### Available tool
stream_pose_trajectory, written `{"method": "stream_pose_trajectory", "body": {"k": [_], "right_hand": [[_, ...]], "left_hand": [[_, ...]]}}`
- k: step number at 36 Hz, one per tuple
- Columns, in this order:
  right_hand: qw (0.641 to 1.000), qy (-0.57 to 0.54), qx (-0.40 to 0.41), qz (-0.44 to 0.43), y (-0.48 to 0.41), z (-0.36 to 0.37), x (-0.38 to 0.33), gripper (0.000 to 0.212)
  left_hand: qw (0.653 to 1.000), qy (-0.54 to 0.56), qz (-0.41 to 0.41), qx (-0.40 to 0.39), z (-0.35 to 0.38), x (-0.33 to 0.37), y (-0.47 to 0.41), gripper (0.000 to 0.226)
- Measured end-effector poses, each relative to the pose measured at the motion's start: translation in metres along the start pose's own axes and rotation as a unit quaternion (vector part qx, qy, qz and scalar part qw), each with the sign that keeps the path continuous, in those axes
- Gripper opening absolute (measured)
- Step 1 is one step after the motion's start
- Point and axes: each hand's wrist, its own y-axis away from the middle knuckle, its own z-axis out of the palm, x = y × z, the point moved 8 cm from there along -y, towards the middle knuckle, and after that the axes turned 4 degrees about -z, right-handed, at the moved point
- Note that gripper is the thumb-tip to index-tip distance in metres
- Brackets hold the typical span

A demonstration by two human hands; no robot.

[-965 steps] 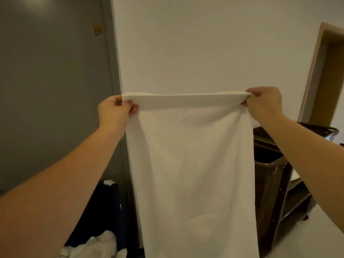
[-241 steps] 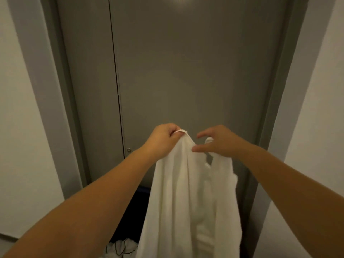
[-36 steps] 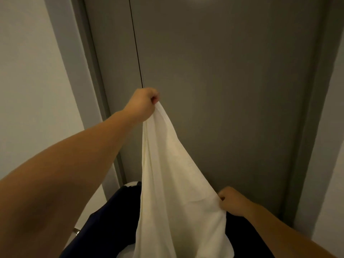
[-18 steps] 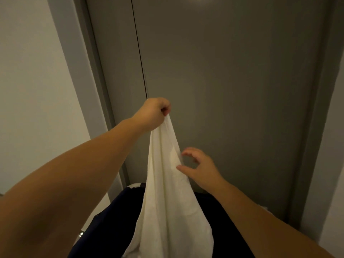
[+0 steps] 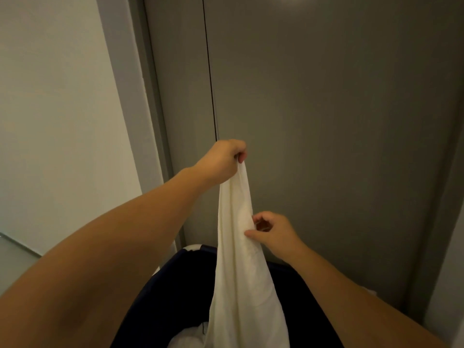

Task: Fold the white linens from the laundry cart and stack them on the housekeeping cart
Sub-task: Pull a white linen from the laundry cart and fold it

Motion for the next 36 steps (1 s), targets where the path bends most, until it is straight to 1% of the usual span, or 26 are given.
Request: {"method": "stream_pose_trajectory", "body": {"k": [2, 6, 8, 11, 12, 14, 16, 17, 19, 20, 23, 25, 28, 33, 36], "right_hand": [[1.0, 0.004, -0.005, -0.001, 0.001, 0.003, 0.003, 0.019], [0.999, 0.019, -0.049, 0.0, 0.004, 0.011, 0.008, 0.012], [0.999, 0.035, -0.038, -0.006, 0.005, 0.007, 0.009, 0.009], [0.998, 0.051, 0.007, -0.029, 0.007, -0.002, 0.012, 0.021], [0.998, 0.05, 0.009, -0.028, 0.009, -0.002, 0.014, 0.023], [0.999, 0.05, -0.019, -0.008, 0.012, 0.004, 0.023, 0.022], [0.995, 0.069, -0.064, 0.019, 0.015, 0.014, 0.035, 0.025], [0.993, 0.074, -0.089, 0.035, 0.018, 0.02, 0.041, 0.023], [0.987, 0.061, -0.13, 0.078, 0.027, 0.034, 0.058, 0.011], [0.984, 0.056, -0.137, 0.096, 0.032, 0.04, 0.066, 0.013], [0.983, 0.076, -0.121, 0.117, 0.045, 0.05, 0.088, 0.033], [0.982, 0.095, -0.106, 0.124, 0.052, 0.049, 0.1, 0.041], [0.98, 0.113, -0.092, 0.135, 0.058, 0.035, 0.117, 0.044], [0.978, 0.124, -0.08, 0.147, 0.062, -0.003, 0.126, 0.031], [0.971, 0.176, -0.085, 0.135, 0.065, -0.017, 0.129, 0.04]], "left_hand": [[1.0, 0.002, -0.007, -0.001, 0.002, -0.002, 0.0, 0.048], [1.0, -0.005, -0.023, 0.0, 0.002, -0.003, 0.0, 0.041], [1.0, -0.008, -0.026, -0.001, 0.001, -0.003, 0.0, 0.038], [0.998, -0.01, -0.057, 0.009, -0.002, -0.013, 0.002, 0.035], [0.998, -0.008, -0.069, 0.014, -0.003, -0.017, 0.002, 0.035], [0.996, -0.008, -0.086, 0.022, -0.003, -0.022, 0.004, 0.035], [0.995, -0.006, -0.092, 0.023, 0.0, -0.023, 0.004, 0.035], [0.996, -0.005, -0.091, 0.022, 0.002, -0.022, 0.004, 0.036], [0.996, -0.004, -0.087, 0.02, 0.005, -0.02, 0.004, 0.037], [0.996, -0.003, -0.087, 0.021, 0.005, -0.019, 0.003, 0.037], [0.995, -0.007, -0.094, 0.028, 0.004, -0.021, 0.001, 0.038], [0.994, -0.01, -0.101, 0.03, 0.003, -0.026, 0.002, 0.038], [0.991, -0.015, -0.125, 0.035, -0.001, -0.045, 0.006, 0.036], [0.988, -0.03, -0.15, 0.017, 0.005, -0.07, 0.019, 0.035], [0.986, -0.027, -0.164, 0.029, 0.005, -0.077, 0.019, 0.034]]}}
